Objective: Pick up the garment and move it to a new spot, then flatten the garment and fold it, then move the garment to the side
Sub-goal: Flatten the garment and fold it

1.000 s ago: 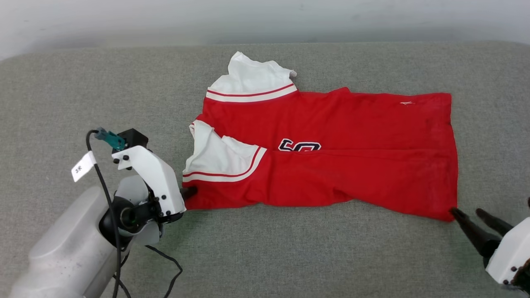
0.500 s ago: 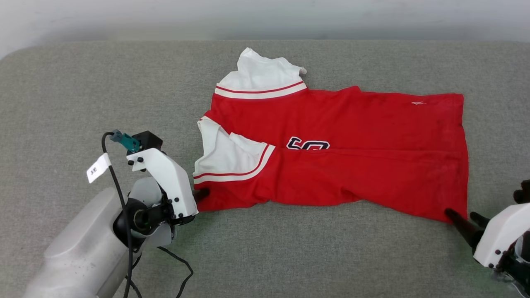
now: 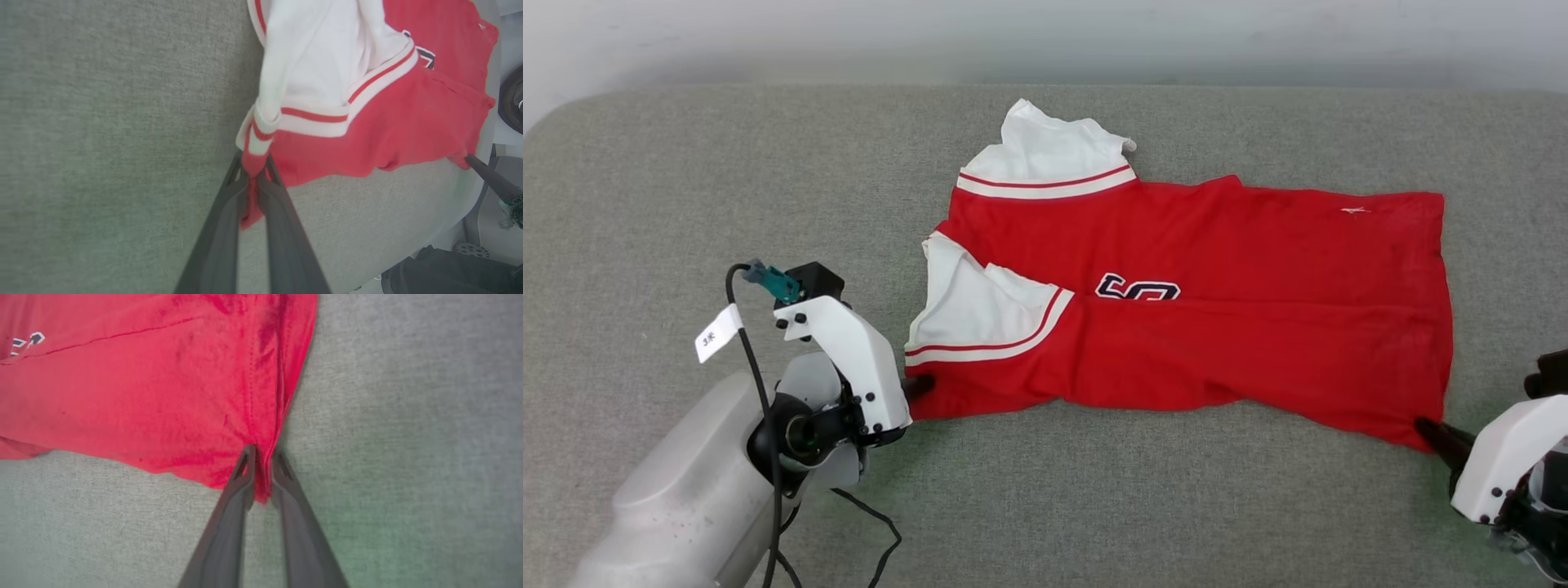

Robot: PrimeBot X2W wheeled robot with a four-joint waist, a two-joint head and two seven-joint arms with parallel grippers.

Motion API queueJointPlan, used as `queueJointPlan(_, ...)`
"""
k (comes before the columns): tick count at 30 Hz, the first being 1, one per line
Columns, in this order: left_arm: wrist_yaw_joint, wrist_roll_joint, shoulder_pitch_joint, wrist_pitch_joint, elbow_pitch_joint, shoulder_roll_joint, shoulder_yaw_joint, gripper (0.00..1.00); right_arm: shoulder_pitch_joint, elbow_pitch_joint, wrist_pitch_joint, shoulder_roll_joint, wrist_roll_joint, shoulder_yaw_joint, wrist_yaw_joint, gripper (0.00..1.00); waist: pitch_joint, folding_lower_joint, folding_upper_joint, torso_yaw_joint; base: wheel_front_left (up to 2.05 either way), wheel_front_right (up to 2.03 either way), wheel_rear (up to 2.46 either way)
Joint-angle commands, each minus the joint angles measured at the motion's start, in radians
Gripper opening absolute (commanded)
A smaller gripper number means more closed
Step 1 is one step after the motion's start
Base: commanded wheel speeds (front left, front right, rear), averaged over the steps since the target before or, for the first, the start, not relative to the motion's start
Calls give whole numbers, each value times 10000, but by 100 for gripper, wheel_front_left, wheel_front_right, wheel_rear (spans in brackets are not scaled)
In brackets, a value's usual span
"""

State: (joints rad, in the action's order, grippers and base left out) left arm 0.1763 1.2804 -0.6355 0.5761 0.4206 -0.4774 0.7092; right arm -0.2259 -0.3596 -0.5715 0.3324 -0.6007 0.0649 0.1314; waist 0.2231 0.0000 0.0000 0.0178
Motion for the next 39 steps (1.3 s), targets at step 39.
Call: queueJointPlan(39,1822,1063,2438,535,-4542,-2017,-893,0,2734,4303,-1988,455,-1377,1892,-13,0,-625,0,0,79,0,0,0)
